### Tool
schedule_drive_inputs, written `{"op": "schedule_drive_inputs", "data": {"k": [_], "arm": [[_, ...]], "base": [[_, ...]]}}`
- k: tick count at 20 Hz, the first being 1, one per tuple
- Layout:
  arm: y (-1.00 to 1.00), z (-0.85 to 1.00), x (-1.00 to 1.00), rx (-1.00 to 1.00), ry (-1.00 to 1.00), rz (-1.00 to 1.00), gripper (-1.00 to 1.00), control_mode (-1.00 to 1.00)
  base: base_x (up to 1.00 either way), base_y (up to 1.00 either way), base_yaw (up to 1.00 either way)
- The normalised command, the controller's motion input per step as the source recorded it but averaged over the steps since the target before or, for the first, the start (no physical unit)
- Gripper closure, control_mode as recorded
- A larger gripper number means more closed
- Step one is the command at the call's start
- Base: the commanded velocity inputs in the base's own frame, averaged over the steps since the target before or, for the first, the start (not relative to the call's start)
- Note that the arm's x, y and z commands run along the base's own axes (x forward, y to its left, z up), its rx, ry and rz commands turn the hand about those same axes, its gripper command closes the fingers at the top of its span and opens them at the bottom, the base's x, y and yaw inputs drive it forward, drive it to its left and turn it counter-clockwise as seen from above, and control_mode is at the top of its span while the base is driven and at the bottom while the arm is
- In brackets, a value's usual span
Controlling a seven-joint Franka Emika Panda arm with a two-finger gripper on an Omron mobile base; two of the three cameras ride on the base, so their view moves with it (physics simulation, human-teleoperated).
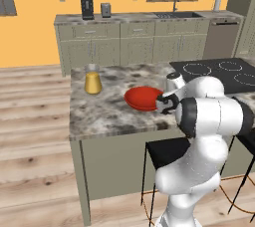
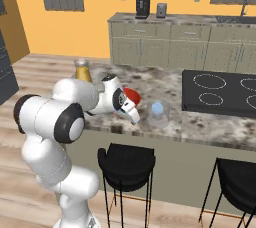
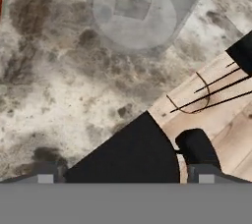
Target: There are two ice cubes in the ice bowl. Place both ice cubes in the glass cup.
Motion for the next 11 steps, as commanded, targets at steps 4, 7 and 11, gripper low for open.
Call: {"op": "schedule_drive_inputs", "data": {"k": [4, 7, 11], "arm": [[0.07, -0.57, -1.0, -0.02, -0.09, 0.04, -1.0, -1.0], [-0.17, 0.1, -0.47, 0.03, -0.19, -0.05, -1.0, -1.0], [0.02, 0.0, -0.09, -0.01, -0.06, 0.0, -1.0, -1.0]], "base": [[0.0, 0.0, 0.0], [0.0, 0.0, 0.0], [0.0, 0.0, 0.0]]}}
